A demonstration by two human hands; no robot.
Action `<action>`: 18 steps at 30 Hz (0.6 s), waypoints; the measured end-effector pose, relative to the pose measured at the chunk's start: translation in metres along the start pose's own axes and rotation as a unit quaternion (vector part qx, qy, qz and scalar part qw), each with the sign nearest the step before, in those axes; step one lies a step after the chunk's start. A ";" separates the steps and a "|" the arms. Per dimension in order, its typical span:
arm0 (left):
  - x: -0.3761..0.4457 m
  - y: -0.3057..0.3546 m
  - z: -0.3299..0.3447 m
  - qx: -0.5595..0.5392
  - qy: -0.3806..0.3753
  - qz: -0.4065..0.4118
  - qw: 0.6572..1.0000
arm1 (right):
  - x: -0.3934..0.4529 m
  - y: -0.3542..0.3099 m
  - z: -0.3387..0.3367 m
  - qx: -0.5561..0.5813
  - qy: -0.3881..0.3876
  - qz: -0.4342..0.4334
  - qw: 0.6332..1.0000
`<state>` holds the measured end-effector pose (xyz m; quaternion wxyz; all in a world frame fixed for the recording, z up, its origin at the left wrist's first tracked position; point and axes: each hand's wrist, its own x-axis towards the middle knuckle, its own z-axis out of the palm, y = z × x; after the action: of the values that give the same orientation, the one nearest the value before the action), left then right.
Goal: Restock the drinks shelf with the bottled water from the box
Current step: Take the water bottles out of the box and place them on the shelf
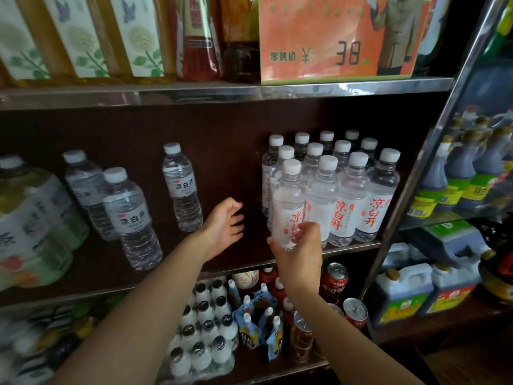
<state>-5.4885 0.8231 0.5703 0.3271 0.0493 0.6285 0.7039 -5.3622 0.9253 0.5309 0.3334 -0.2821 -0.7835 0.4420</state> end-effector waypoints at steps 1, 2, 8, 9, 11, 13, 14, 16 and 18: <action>-0.009 0.003 -0.009 0.008 0.012 0.001 1.000 | -0.005 -0.007 0.002 0.003 -0.005 -0.012 1.000; -0.019 0.006 -0.018 0.017 0.020 0.003 1.000 | -0.010 -0.015 0.005 0.002 -0.013 -0.026 1.000; -0.095 0.014 -0.073 0.024 0.064 0.015 0.998 | -0.045 -0.075 0.025 -0.060 -0.099 -0.113 0.987; -0.111 0.015 -0.080 0.024 0.072 0.018 0.997 | -0.052 -0.085 0.030 -0.071 -0.129 -0.127 0.981; -0.147 0.014 -0.098 0.033 0.089 0.023 0.995 | -0.067 -0.105 0.040 -0.104 -0.205 -0.158 0.960; -0.180 0.013 -0.121 0.056 0.121 0.021 0.991 | -0.082 -0.124 0.051 -0.135 -0.293 -0.191 0.927; -0.199 0.012 -0.132 0.071 0.144 0.015 0.987 | -0.092 -0.134 0.057 -0.150 -0.341 -0.207 0.905; -0.233 0.007 -0.162 0.115 0.187 -0.008 0.975 | -0.112 -0.150 0.072 -0.189 -0.419 -0.241 0.855; -0.275 -0.003 -0.191 0.180 0.215 -0.028 0.959 | -0.140 -0.166 0.089 -0.234 -0.475 -0.267 0.805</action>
<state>-5.3644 0.5170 0.6223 0.1898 -0.0629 0.8016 0.5635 -5.3687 0.7026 0.6048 -0.0523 0.1141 -0.9680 0.2172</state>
